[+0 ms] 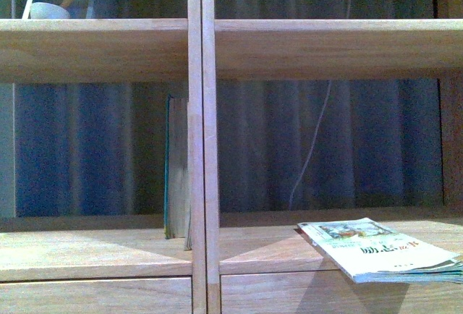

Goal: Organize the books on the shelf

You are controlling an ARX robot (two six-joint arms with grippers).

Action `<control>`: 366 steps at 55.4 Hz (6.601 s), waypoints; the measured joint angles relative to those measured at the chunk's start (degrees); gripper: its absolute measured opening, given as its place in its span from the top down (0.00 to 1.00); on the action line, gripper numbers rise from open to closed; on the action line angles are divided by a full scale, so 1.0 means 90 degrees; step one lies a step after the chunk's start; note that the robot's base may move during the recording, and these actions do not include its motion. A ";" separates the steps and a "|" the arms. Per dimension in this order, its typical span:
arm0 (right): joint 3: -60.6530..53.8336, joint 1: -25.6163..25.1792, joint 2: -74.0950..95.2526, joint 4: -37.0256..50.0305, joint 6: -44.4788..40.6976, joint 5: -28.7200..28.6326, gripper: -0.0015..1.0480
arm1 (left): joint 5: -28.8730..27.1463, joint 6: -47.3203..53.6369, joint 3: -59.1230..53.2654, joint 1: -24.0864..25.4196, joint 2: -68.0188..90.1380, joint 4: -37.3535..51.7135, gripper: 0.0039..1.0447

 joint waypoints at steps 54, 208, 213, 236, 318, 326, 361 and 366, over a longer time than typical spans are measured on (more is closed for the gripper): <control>0.3742 0.1248 0.3764 0.0032 0.1649 0.1341 0.07 | -0.0002 0.0000 0.0000 0.0000 0.0000 0.0000 0.07; 0.2543 0.3470 -0.0126 0.0155 -0.1445 -0.0695 0.93 | 0.3650 -0.6020 0.1681 -0.0141 0.5773 0.7128 0.07; 0.2552 0.3626 -0.0126 0.0163 -0.1445 -0.0695 0.93 | 0.3572 -0.6239 0.1792 -0.0211 0.6035 0.7417 0.07; 0.2501 0.4010 -0.0333 0.0039 -0.1375 -0.0680 0.93 | 0.3548 -0.6618 0.2302 -0.0447 0.6734 0.8245 0.07; 0.2110 0.4694 -0.0656 -0.0056 -0.1001 -0.0840 0.93 | 0.3349 -0.7456 0.2737 -0.0617 0.6994 0.8701 0.94; 0.2115 0.4490 -0.0597 0.0051 -0.1071 -0.0624 0.73 | 0.3305 -0.7295 0.2761 -0.0576 0.6941 0.8558 0.94; 0.2526 0.0945 0.1071 0.1185 -0.4913 0.2924 0.07 | 0.3332 -0.2844 0.3572 0.1664 0.6739 0.5756 0.94; 0.2526 0.0952 0.1071 0.1185 -0.4979 0.2897 0.07 | 0.3376 -0.1860 0.3660 0.1858 0.6943 0.5753 0.94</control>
